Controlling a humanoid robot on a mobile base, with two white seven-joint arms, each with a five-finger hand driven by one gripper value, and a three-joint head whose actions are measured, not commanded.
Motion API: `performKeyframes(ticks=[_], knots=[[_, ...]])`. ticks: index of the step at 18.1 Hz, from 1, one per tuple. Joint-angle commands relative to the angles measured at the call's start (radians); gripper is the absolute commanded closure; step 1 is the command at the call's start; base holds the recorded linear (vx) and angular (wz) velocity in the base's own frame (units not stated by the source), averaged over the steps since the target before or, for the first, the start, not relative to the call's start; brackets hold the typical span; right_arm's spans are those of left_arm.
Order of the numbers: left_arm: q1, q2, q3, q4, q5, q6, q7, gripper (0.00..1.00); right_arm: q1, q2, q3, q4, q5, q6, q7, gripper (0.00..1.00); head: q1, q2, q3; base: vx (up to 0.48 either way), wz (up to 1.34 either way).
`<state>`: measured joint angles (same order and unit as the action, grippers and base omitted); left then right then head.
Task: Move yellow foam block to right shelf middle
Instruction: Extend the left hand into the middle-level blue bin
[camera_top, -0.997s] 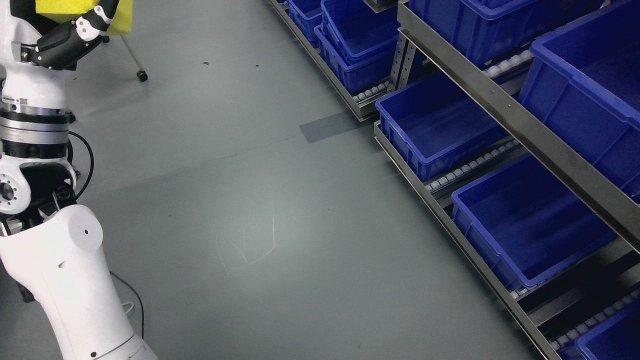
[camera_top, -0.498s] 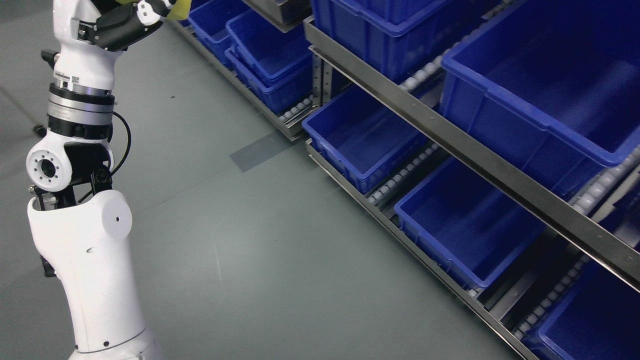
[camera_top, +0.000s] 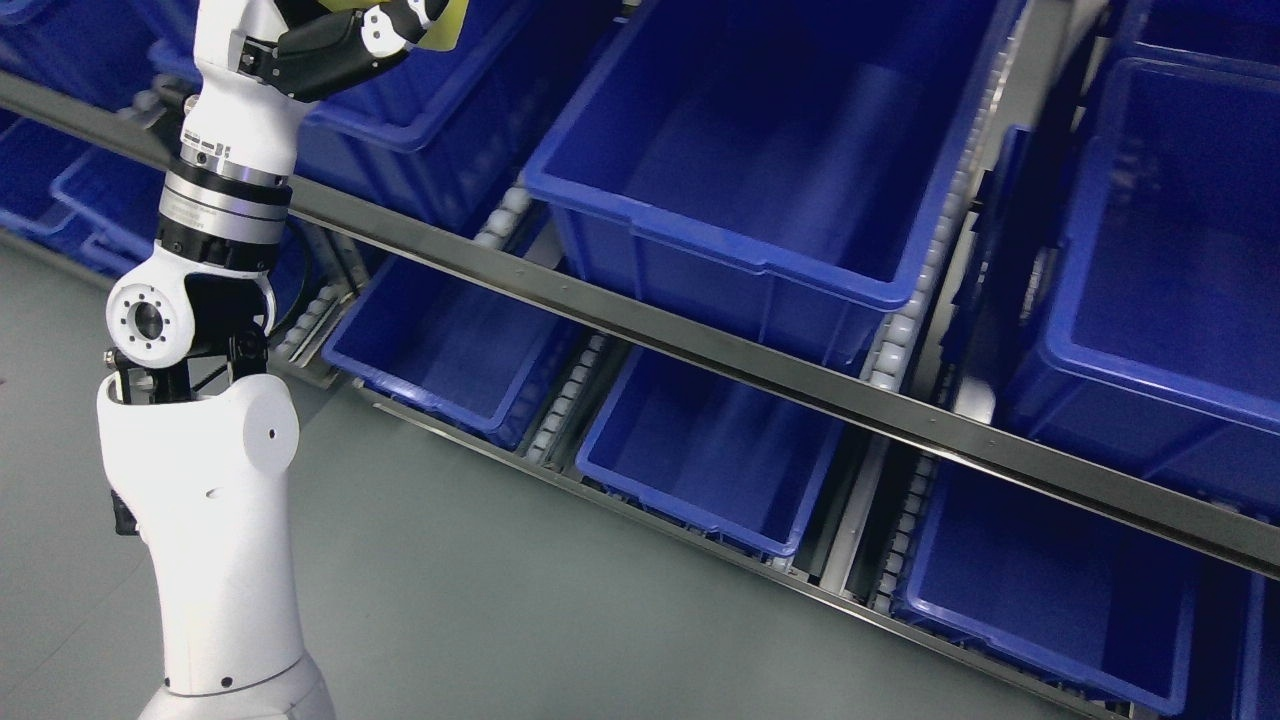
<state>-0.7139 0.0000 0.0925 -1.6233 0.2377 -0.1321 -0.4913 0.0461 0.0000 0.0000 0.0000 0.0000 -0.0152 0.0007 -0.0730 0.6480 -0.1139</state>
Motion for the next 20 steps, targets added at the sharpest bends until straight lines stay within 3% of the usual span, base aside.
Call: performKeyframes(ticks=[1, 9, 13, 15, 18, 20], knots=[[-0.005, 0.017, -0.085, 0.003, 0.011, 0.051, 0.000, 1.00, 0.000, -0.017, -0.006, -0.017, 0.003, 0.000, -0.001, 0.00, 0.0000, 0.000, 0.000, 0.189, -0.76], [-0.123, 0.017, -0.111, 0.088, 0.040, 0.238, 0.078, 0.99, 0.000, -0.017, -0.008, -0.017, 0.002, 0.000, -0.001, 0.00, 0.0000, 0.000, 0.000, 0.140, -0.54], [-0.225, 0.017, -0.114, 0.196, 0.034, 0.553, 0.222, 0.84, 0.000, -0.017, -0.008, -0.017, 0.002, 0.000, -0.001, 0.00, 0.0000, 0.000, 0.000, 0.099, -0.32], [-0.280, 0.017, -0.103, 0.288, 0.031, 0.659, 0.316, 0.88, 0.000, -0.017, -0.006, -0.017, 0.003, 0.000, -0.001, 0.00, 0.0000, 0.000, 0.000, 0.079, -0.24], [-0.308, 0.017, -0.103, 0.405, 0.003, 0.707, 0.408, 0.96, 0.000, -0.017, -0.006, -0.017, 0.003, 0.000, -0.001, 0.00, 0.0000, 0.000, 0.000, 0.060, -0.17], [-0.309, 0.017, -0.117, 0.486, 0.008, 0.727, 0.427, 0.97, 0.000, -0.017, -0.008, -0.017, 0.002, 0.000, -0.001, 0.00, 0.0000, 0.000, 0.000, 0.032, -0.08]])
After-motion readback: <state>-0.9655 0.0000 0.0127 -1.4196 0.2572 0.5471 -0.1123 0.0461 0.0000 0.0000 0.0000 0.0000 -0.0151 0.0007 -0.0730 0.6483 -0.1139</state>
